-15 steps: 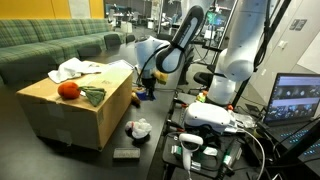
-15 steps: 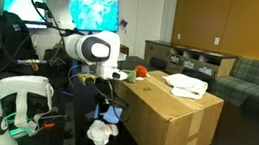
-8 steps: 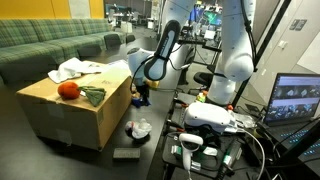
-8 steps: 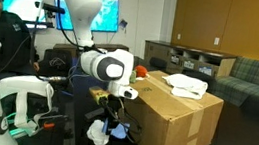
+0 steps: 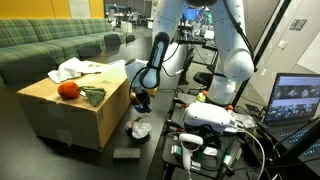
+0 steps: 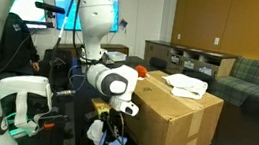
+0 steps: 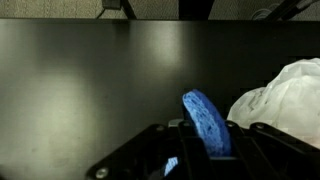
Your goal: Put the objects on the box onto the table and the objects on the table on to the box
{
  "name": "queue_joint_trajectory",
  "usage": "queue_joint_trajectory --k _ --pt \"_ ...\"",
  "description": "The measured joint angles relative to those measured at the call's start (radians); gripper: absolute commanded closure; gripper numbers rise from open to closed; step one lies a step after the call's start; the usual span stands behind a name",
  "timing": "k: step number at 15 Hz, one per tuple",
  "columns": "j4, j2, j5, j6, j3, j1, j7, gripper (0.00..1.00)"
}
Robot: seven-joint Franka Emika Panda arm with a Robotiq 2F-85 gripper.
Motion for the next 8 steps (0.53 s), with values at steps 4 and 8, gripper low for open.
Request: queue_joint_trajectory --k 4,8 --pt "0.009 0.023 0.008 0.021 -0.021 0.009 -0.002 0.53" --pt "0.009 0.023 0.008 0.069 -0.046 0.022 -0.002 0.23"
